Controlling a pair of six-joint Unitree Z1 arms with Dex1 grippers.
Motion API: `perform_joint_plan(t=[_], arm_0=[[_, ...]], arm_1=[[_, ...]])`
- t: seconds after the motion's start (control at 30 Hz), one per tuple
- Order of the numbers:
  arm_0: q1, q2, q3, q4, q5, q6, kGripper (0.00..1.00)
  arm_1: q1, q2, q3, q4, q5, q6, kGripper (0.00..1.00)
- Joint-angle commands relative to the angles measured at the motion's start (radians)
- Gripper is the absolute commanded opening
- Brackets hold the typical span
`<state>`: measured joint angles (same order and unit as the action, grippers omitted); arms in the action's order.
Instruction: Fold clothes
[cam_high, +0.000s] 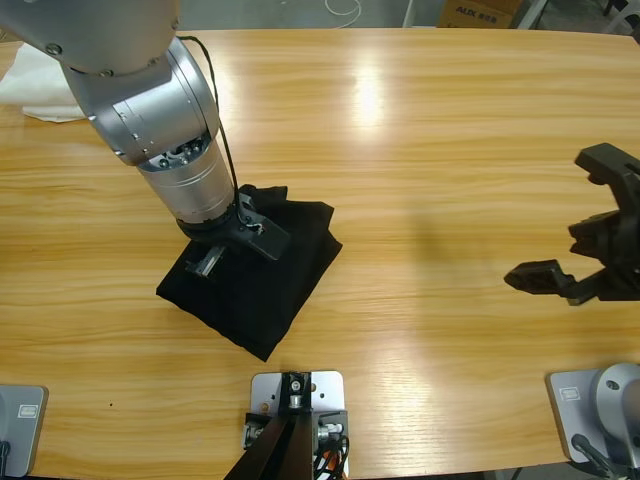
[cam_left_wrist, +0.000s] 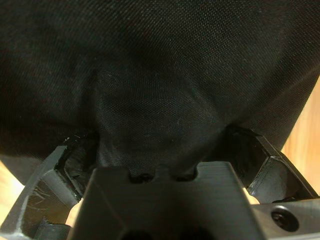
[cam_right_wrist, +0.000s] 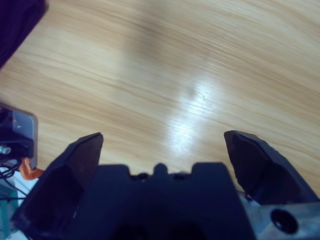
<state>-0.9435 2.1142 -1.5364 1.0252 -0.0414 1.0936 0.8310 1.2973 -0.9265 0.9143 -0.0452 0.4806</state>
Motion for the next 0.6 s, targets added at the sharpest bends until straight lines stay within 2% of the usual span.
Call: perform_joint_plan(t=[0.03, 0.33, 0.6], arm_0=[[-0.019, 0.14, 0.006, -0.033, -0.009, 0.007, 1.0], [-0.13, 0.224, -0.127, -0.029, -0.029, -0.093, 0.981], [-0.111, 0.329, -0.384, -0.014, -0.025, -0.441, 0.977]], arm_1=[[-0.036, 0.052, 0.033, -0.022, 0.013, -0.01, 1.0], [-0.05, 0.078, 0.037, -0.051, 0.011, -0.02, 1.0], [-0.053, 0.075, 0.041, -0.051, 0.011, -0.021, 1.0]])
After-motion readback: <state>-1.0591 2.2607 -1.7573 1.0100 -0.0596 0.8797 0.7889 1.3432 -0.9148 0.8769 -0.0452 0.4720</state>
